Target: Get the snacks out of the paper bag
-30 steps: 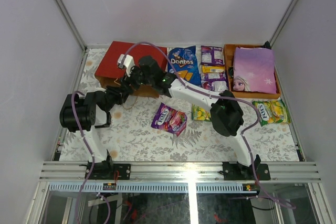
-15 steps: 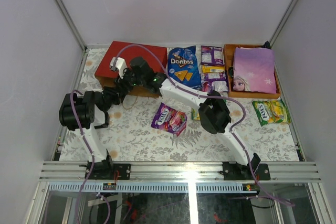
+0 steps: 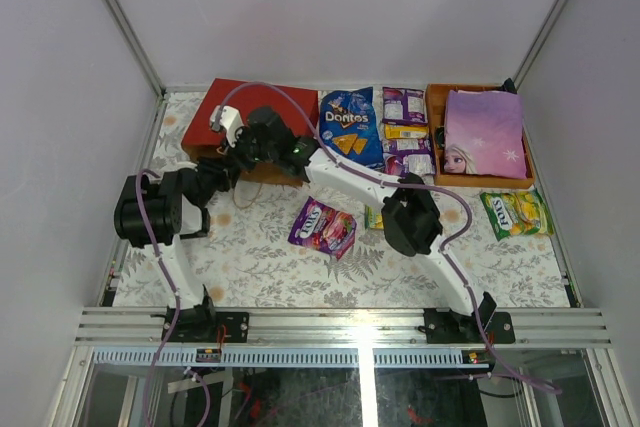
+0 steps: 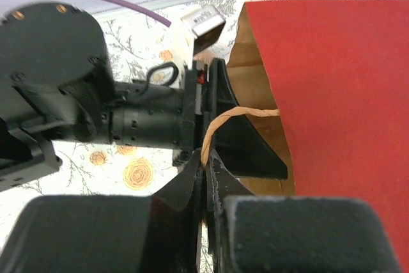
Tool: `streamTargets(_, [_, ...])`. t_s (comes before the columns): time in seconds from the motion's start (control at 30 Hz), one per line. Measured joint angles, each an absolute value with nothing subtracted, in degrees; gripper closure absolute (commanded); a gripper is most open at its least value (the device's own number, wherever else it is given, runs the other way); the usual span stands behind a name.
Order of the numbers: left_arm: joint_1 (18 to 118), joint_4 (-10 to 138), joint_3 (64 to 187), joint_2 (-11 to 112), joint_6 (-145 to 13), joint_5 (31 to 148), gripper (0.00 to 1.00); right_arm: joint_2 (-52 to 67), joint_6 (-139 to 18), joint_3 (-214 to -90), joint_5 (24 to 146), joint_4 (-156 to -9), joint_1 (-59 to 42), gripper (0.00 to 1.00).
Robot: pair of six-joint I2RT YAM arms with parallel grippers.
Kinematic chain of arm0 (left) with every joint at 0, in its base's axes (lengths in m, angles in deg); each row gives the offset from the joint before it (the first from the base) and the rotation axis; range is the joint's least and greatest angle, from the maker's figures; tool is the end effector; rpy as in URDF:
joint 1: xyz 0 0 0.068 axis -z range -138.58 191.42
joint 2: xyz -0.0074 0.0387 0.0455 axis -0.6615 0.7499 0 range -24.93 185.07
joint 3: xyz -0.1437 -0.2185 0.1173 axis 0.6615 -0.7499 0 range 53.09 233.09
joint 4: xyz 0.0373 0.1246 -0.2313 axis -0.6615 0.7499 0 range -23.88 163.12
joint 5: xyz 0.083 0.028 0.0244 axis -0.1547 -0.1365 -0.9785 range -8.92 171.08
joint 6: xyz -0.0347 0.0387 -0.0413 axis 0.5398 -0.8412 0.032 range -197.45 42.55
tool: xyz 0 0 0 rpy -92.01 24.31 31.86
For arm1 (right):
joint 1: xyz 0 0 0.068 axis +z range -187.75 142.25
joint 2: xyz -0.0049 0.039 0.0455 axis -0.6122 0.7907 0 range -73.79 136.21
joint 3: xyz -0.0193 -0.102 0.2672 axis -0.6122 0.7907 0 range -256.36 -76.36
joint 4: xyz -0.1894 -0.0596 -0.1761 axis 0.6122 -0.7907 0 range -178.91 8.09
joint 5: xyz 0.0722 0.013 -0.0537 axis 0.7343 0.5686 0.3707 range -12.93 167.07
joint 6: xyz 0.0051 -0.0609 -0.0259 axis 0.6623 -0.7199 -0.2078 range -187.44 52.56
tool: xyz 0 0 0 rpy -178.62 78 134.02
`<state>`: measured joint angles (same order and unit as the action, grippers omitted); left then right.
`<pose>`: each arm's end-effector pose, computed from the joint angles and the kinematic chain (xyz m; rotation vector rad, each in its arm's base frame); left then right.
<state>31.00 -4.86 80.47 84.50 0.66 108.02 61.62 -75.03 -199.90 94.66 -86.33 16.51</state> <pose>0.3241 0.0354 0.1142 -1.0509 1.6117 -1.2411 0.3339 0.4909 0.2816 -1.1753 1.5294 0.8408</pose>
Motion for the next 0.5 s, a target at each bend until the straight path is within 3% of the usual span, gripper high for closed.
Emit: streamTargets(0.5, [43.7, -3.3, 87.5, 88.3, 3.5, 94.4, 0.57, 57.7, -74.1, -201.0, 87.7, -86.0, 16.5, 1.00])
